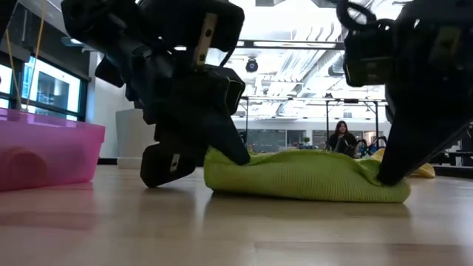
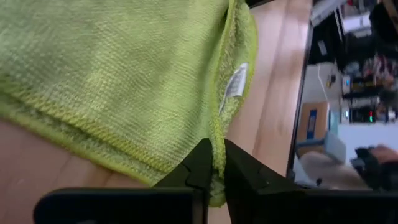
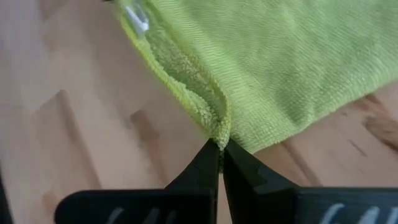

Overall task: Roll microfiber towels into tight, uniform cylinder then place into a basket
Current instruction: Roll the light green towel

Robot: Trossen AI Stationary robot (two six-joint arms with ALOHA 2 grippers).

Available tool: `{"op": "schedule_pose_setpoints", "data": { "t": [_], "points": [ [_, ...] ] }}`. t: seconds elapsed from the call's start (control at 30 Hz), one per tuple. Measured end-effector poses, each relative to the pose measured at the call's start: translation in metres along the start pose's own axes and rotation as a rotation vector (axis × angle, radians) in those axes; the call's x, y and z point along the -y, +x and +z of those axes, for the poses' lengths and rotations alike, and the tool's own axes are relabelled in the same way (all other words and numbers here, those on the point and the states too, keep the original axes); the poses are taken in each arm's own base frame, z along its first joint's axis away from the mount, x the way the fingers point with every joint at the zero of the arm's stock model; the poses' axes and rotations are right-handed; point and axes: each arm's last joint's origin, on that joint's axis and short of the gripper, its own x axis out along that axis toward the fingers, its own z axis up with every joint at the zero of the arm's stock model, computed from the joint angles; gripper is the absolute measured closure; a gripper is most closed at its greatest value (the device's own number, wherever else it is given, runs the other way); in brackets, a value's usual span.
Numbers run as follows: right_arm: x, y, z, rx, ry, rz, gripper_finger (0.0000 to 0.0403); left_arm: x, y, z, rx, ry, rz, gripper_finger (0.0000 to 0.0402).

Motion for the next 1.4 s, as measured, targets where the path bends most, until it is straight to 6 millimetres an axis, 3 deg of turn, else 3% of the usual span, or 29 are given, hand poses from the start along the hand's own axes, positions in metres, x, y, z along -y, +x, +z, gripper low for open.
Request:
{"op": "schedule_pose_setpoints", "data": {
  "t": [0.6,0.83,1.17,1.4],
  "points": [
    [0.009,0.002,0.006,-0.011,0.003,-0.058,0.0377,-0.009,-0.002,0.001,0.058,-0.225,0.128,0.0321],
    [0.009,0.002,0.006,-0.014,-0.110,-0.059,0.0354,-0.011,-0.002,0.002,0.092,-0.215,0.156,0.0303],
    [0.006,-0.014,0.012,0.003,-0.249,-0.026,0.0310,-0.017,-0.003,0.000,0.107,-0.220,0.226,0.0302],
    [0.001,-0.040,0.021,0.034,-0.350,0.068,0.0295,-0.017,-0.003,0.001,0.122,-0.208,0.236,0.0302]
  ]
}}
